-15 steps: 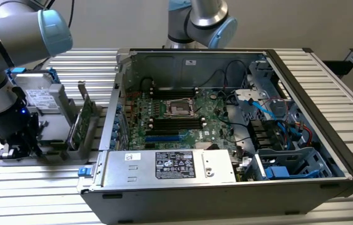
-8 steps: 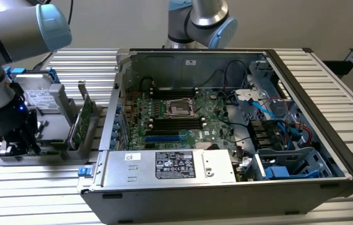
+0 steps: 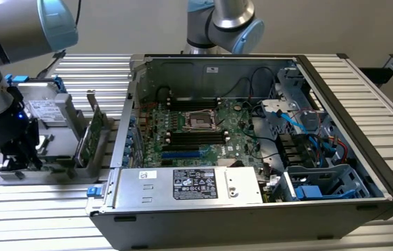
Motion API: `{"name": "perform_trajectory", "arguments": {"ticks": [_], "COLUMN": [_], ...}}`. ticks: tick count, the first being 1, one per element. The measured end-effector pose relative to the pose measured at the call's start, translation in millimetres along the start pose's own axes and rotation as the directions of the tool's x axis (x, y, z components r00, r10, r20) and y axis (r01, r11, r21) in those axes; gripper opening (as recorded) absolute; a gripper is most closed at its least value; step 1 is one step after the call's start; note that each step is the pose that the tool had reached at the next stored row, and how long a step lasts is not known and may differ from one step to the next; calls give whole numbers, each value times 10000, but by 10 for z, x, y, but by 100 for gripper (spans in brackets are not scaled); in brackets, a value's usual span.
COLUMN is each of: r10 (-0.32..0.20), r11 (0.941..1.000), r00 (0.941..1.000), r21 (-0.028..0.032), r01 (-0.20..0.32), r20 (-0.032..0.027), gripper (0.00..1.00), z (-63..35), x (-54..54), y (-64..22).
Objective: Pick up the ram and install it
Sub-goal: 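Pick up the ram and move it above insertion slot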
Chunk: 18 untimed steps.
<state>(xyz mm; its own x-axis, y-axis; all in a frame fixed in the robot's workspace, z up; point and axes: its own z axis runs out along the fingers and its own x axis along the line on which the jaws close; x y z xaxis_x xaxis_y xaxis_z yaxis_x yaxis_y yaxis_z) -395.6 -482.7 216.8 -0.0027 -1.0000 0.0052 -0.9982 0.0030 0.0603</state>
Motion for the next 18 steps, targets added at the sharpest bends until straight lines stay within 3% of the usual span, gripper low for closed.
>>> {"name": "perform_trajectory", "arguments": {"ticks": [6,14,18], "r10": [-2,-5,-8], "r11": [9999,9997,9993], "r00": [10000,10000,10000], "r21": [-118,-245,-376], "r01": [2,6,9], "r20": [9,29,35], "gripper": [13,13,13], "z": [-128,-398,-521], "x": [1,2,2], "y": [4,-37,-80]}}
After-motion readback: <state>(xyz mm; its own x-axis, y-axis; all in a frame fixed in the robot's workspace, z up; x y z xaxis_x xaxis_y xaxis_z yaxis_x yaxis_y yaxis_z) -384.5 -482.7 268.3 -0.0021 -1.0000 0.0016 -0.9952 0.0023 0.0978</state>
